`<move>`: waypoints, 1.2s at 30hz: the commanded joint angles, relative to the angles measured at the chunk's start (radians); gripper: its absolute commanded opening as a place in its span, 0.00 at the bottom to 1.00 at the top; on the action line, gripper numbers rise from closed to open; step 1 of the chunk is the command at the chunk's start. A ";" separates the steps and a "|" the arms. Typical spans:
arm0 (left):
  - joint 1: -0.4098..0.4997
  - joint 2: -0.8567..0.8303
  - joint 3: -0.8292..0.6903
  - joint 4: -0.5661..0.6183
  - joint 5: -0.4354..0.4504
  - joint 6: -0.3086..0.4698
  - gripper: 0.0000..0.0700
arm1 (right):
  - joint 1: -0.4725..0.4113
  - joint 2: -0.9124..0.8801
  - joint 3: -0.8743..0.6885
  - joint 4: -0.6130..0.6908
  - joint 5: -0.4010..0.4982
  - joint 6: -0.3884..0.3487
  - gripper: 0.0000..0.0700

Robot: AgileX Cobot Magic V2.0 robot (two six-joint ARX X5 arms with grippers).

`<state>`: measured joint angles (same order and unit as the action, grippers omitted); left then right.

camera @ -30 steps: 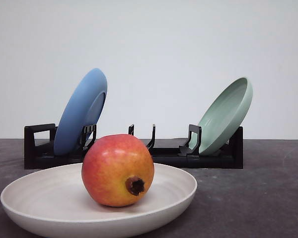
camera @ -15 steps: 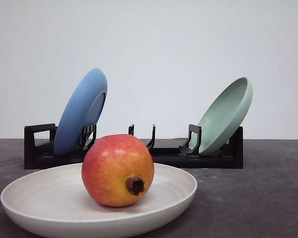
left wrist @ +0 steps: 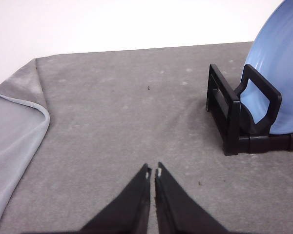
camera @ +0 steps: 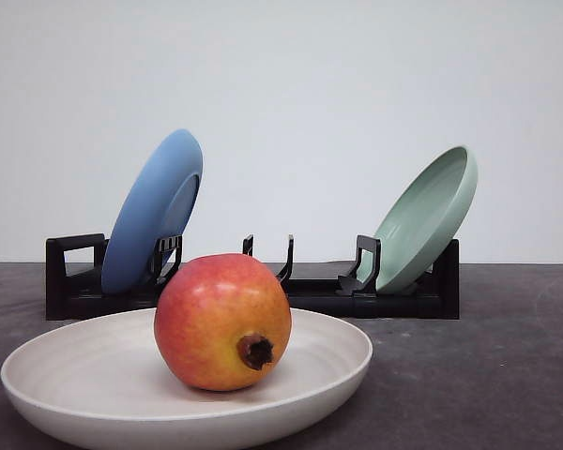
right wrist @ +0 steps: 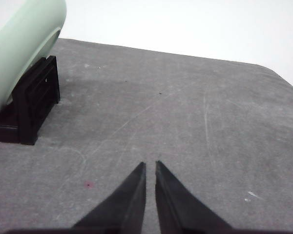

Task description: Place pomegranate in white plate

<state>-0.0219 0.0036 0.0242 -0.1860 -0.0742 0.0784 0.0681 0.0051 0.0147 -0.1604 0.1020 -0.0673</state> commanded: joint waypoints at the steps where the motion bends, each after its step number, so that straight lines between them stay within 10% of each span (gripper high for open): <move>1: 0.000 -0.001 -0.012 0.000 0.004 0.007 0.00 | 0.000 -0.002 -0.005 0.003 0.003 0.004 0.05; 36: 0.000 -0.001 -0.012 0.000 0.004 0.007 0.00 | 0.000 -0.002 -0.005 0.003 0.004 0.004 0.05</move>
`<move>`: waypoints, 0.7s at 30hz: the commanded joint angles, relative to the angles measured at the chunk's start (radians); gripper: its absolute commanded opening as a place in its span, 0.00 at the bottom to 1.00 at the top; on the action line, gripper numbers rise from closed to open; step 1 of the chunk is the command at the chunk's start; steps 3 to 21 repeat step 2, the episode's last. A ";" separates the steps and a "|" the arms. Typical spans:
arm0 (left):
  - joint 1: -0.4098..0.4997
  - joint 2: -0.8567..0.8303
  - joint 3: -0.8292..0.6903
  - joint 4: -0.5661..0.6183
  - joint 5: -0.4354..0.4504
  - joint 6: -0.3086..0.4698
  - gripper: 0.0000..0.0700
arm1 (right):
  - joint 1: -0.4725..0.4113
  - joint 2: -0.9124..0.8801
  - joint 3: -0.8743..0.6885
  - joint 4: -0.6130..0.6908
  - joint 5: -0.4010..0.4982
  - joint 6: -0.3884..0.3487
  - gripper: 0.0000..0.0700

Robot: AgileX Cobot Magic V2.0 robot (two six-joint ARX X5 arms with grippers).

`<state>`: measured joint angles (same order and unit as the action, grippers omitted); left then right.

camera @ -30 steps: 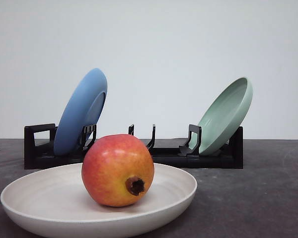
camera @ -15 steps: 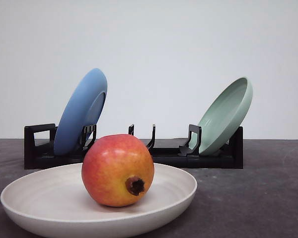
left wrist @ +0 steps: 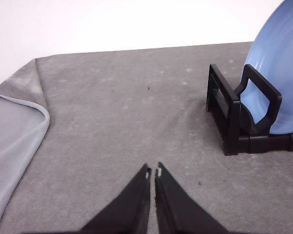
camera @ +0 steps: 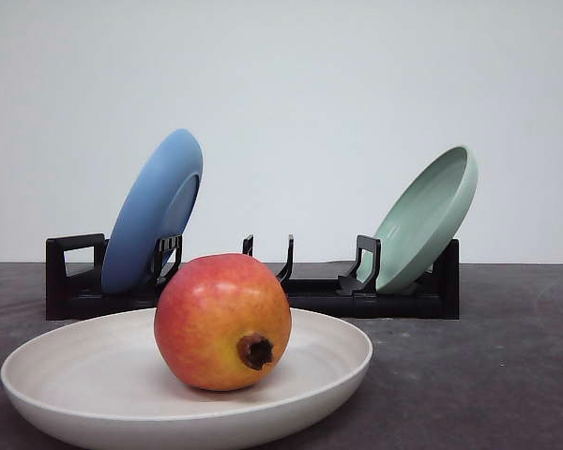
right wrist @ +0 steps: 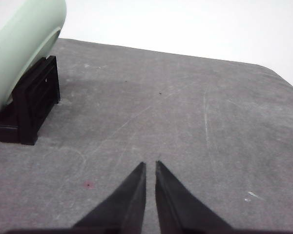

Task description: Place pomegranate in white plate

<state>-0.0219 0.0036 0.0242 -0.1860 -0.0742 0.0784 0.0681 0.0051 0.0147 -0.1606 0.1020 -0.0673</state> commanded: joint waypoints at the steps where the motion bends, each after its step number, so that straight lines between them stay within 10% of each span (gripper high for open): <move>1: 0.000 -0.001 -0.012 0.000 0.004 0.007 0.00 | 0.000 -0.002 -0.005 0.003 0.004 0.004 0.05; 21: 0.000 -0.001 -0.012 0.000 0.004 0.007 0.00 | 0.000 -0.002 -0.005 0.003 0.004 0.004 0.05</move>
